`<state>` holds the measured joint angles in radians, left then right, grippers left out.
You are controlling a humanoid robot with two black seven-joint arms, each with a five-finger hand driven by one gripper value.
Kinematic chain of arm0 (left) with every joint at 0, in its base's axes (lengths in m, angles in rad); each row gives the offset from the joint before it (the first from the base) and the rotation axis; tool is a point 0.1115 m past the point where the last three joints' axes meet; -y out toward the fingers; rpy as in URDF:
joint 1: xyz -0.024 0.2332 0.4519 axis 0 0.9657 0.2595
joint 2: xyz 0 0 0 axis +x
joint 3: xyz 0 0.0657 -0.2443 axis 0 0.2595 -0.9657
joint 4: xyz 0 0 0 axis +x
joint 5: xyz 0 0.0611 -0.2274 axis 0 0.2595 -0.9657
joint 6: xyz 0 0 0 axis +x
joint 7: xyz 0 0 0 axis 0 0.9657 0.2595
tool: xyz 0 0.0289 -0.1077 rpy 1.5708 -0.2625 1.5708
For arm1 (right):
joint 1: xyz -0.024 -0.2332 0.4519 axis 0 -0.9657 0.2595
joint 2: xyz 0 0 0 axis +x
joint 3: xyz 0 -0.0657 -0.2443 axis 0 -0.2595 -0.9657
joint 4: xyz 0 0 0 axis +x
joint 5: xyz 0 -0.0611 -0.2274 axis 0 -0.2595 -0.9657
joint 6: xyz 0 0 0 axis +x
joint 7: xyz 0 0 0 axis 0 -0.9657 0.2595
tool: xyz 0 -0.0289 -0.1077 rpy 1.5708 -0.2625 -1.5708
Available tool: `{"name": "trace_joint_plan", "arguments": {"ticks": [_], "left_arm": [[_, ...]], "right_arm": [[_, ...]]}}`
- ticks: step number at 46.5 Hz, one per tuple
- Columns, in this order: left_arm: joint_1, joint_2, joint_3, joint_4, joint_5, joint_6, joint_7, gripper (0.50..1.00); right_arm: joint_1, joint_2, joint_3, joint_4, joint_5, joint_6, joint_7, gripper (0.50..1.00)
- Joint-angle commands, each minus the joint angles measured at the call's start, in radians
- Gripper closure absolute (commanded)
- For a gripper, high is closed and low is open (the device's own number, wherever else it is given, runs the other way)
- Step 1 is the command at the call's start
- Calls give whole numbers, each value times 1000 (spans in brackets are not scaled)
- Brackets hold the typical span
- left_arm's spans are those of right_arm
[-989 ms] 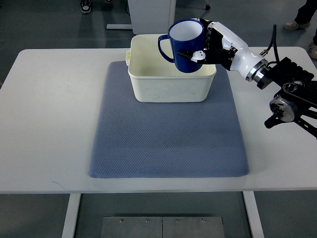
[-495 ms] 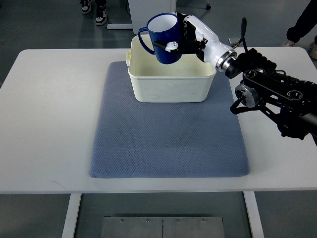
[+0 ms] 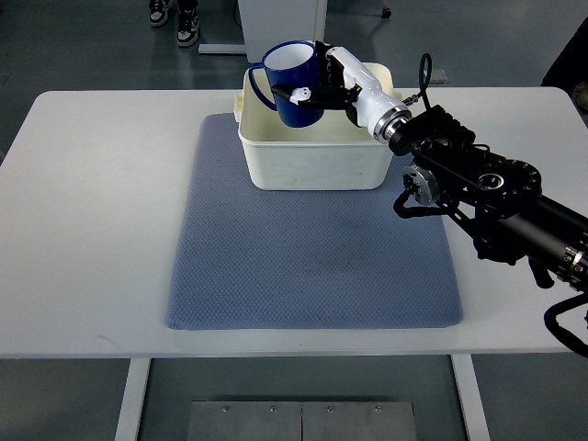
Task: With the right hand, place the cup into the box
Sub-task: 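Lower the mug into the box and open the right hand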
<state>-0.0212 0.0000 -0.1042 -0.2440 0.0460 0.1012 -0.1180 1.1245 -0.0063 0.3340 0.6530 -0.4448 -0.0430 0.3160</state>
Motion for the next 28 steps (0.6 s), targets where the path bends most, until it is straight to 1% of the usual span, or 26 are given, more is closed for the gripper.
{"name": "trace_joint_plan", "arguments": {"ticks": [1,13,22,23,25,26,27,28], "left_arm": [[0,0,0,0,0,0,0,500],[0,0,0,0,0,0,0,500],[0,0,0,0,0,0,0,500],[0,0,0,0,0,0,0,500],[0,0,0,0,0,0,0,500],[0,0,0,0,0,0,0,500],[0,0,0,0,0,0,0,500],[0,0,0,0,0,0,0,500]], "right_arm": [[-11,6,0,-19,0,-3,2,1000],[-35,6,0,-24,0,-9,5,1000],[-48,6,2,-23,0,-20,34,1000],[-48,6,2,-24,0,-20,35,969],[-48,6,2,-23,0,-20,35,767],[-48,6,2,-23,0,-21,37,681],[-48,6,2,-23,0,-21,37,626],[-48,6,2,-23,0,-21,37,599]]}}
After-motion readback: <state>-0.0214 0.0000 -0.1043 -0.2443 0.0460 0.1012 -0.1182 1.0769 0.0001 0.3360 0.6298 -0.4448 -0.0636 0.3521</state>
